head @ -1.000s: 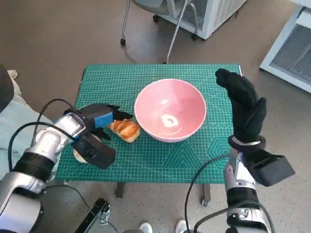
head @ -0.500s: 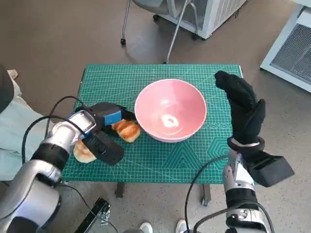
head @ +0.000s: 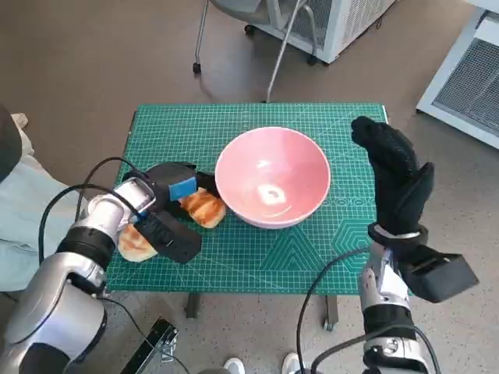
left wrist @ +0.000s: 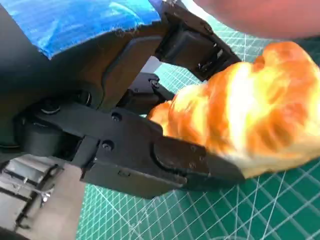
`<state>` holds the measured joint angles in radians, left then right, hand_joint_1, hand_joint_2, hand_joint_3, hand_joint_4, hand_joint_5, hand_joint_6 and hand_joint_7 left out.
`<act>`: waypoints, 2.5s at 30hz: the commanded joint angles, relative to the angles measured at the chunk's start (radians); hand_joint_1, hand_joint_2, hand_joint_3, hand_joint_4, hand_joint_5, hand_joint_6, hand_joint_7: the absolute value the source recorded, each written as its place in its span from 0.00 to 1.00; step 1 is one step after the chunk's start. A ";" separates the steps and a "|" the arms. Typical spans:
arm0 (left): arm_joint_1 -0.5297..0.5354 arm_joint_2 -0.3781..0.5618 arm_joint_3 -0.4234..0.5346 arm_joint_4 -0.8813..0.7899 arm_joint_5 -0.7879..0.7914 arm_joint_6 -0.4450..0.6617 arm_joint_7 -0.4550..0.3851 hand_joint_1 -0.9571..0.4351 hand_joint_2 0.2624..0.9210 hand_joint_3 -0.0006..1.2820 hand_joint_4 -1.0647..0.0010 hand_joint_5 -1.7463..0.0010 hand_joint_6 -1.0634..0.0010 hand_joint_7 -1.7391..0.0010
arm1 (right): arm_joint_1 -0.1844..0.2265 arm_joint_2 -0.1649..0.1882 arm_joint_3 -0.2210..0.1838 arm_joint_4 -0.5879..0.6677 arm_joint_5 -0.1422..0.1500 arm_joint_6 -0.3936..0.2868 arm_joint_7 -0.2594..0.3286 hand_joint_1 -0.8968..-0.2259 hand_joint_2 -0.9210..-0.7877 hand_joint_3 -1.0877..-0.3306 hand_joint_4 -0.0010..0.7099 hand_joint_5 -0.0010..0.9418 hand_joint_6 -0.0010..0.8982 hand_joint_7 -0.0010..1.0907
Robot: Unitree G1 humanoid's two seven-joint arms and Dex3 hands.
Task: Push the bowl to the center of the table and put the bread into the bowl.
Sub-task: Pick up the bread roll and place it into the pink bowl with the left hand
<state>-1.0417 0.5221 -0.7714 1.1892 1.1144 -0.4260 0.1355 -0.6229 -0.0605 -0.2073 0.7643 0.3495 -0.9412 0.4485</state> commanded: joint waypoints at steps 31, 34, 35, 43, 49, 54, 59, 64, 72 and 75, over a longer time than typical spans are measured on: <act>0.036 0.250 0.433 -0.701 -0.361 0.152 -0.309 0.69 1.00 0.06 0.49 0.28 0.30 0.37 | 0.025 0.011 -0.015 -0.009 0.022 0.050 0.038 0.44 0.00 0.52 0.54 0.01 0.11 0.61; 0.040 0.214 0.432 -0.756 -0.360 0.146 -0.294 0.69 0.99 0.06 0.46 0.28 0.30 0.38 | 0.028 0.010 -0.017 -0.011 0.025 0.052 0.045 0.45 0.00 0.52 0.54 0.01 0.11 0.61; 0.033 0.195 0.422 -0.751 -0.356 0.127 -0.280 0.69 1.00 0.05 0.46 0.29 0.30 0.38 | 0.028 0.008 -0.018 -0.010 0.027 0.053 0.049 0.45 0.00 0.52 0.54 0.01 0.11 0.60; -0.028 0.059 0.314 -0.667 -0.257 0.052 -0.193 0.69 1.00 0.07 0.47 0.29 0.35 0.33 | 0.034 0.002 -0.030 -0.018 0.042 0.061 0.076 0.46 0.00 0.52 0.55 0.01 0.12 0.60; -0.079 -0.049 0.239 -0.551 -0.208 0.022 -0.162 0.69 1.00 0.14 0.54 0.27 0.45 0.25 | 0.035 -0.003 -0.044 -0.002 0.067 0.060 0.107 0.45 0.00 0.53 0.55 0.01 0.15 0.58; -0.117 -0.118 0.197 -0.458 -0.181 0.022 -0.152 0.69 0.94 0.19 0.51 0.31 0.47 0.20 | 0.038 -0.014 -0.064 0.013 0.090 0.054 0.141 0.44 0.00 0.55 0.55 0.00 0.20 0.54; -0.130 -0.173 0.168 -0.382 -0.161 0.054 -0.141 0.69 0.68 0.44 0.51 0.27 0.49 0.14 | 0.047 -0.020 -0.079 0.013 0.101 0.047 0.156 0.45 0.00 0.56 0.56 0.00 0.22 0.50; -0.142 -0.213 0.138 -0.314 -0.146 0.077 -0.131 0.69 0.56 0.56 0.52 0.23 0.51 0.11 | 0.056 -0.019 -0.087 0.006 0.102 0.045 0.158 0.44 0.00 0.56 0.56 0.00 0.24 0.47; -0.137 -0.238 0.131 -0.256 -0.185 0.080 -0.213 0.69 0.90 0.27 0.53 0.19 0.56 0.24 | 0.073 -0.012 -0.087 -0.023 0.093 0.052 0.139 0.43 0.00 0.56 0.56 0.00 0.25 0.46; -0.135 -0.239 0.134 -0.251 -0.207 0.090 -0.290 0.69 0.97 0.28 0.61 0.16 0.68 0.17 | 0.078 -0.009 -0.085 -0.035 0.086 0.057 0.126 0.44 0.00 0.57 0.56 0.00 0.25 0.45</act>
<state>-1.1670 0.2882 -0.6433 0.9295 0.9376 -0.3460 -0.0888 -0.5719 -0.0763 -0.2931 0.7371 0.4431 -0.8980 0.5919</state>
